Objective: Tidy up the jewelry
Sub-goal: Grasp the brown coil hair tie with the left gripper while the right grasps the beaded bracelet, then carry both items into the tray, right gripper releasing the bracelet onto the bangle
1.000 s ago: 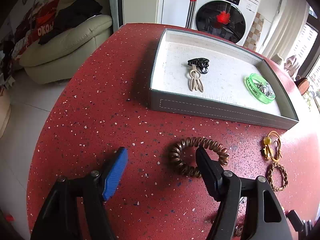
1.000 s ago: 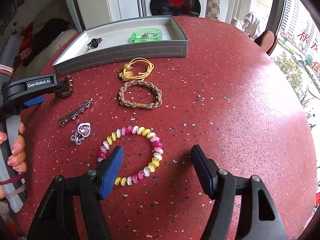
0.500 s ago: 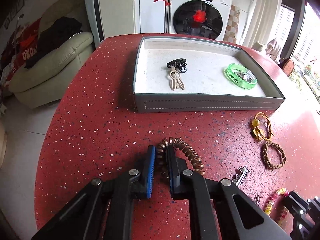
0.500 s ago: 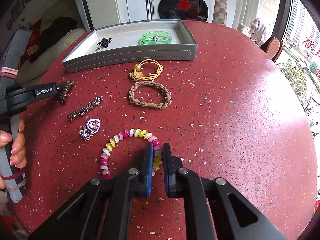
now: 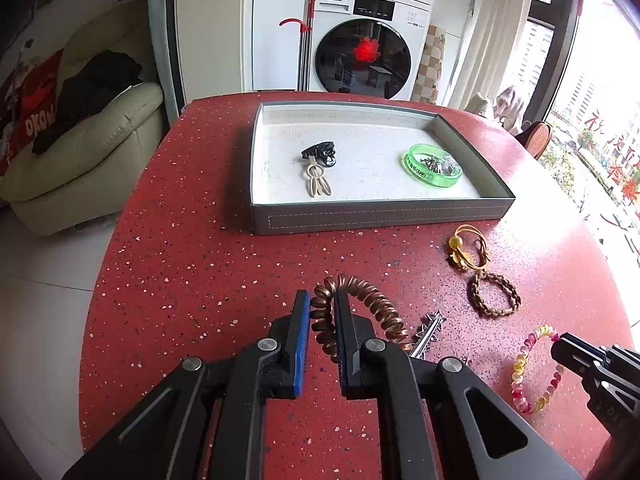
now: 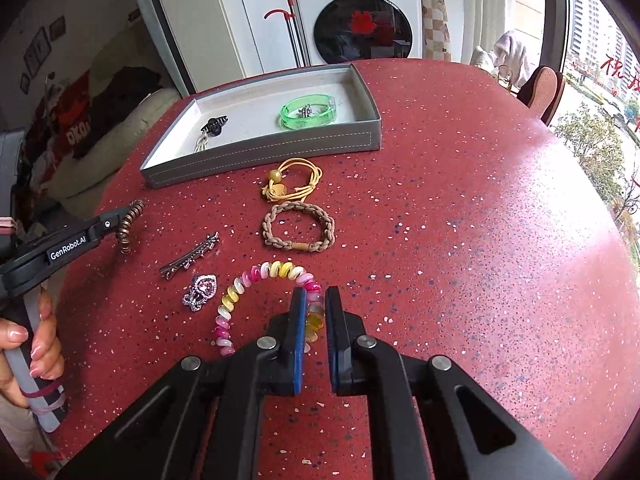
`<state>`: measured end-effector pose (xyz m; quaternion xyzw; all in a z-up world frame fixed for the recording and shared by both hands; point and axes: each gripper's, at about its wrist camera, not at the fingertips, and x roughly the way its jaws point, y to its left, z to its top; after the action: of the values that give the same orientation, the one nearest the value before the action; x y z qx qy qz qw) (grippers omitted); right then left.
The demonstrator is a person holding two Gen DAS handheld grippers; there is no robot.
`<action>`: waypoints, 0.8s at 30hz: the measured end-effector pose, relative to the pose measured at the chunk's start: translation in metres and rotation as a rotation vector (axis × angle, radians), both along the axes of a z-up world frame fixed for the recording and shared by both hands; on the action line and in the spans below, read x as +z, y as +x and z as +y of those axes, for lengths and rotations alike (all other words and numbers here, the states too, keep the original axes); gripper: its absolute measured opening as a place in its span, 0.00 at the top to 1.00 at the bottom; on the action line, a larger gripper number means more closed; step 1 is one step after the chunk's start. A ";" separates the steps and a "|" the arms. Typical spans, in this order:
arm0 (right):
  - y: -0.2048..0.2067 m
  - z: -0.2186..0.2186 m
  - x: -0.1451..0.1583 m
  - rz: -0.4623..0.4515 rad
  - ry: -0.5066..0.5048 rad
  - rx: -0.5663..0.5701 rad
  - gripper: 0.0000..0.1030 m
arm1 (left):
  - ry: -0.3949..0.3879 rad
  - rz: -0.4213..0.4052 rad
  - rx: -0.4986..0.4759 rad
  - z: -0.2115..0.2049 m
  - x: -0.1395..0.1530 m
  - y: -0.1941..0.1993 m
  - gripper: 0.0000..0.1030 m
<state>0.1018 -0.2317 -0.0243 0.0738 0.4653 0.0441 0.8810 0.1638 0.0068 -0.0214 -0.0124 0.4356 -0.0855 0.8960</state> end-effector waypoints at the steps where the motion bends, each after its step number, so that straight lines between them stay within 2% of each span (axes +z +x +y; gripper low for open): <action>1: 0.001 -0.001 0.001 0.000 0.009 -0.003 0.90 | 0.001 -0.003 -0.004 -0.001 0.002 -0.002 0.70; 11: 0.007 -0.004 0.008 -0.013 0.029 -0.006 0.90 | 0.011 -0.045 -0.039 -0.008 0.017 -0.007 0.70; 24: 0.028 0.000 0.018 -0.018 0.032 0.012 0.90 | 0.004 -0.057 -0.045 -0.008 0.024 0.003 0.70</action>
<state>0.1295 -0.2315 -0.0064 0.0845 0.4571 0.0575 0.8835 0.1665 -0.0007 0.0029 0.0015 0.4101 -0.1053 0.9059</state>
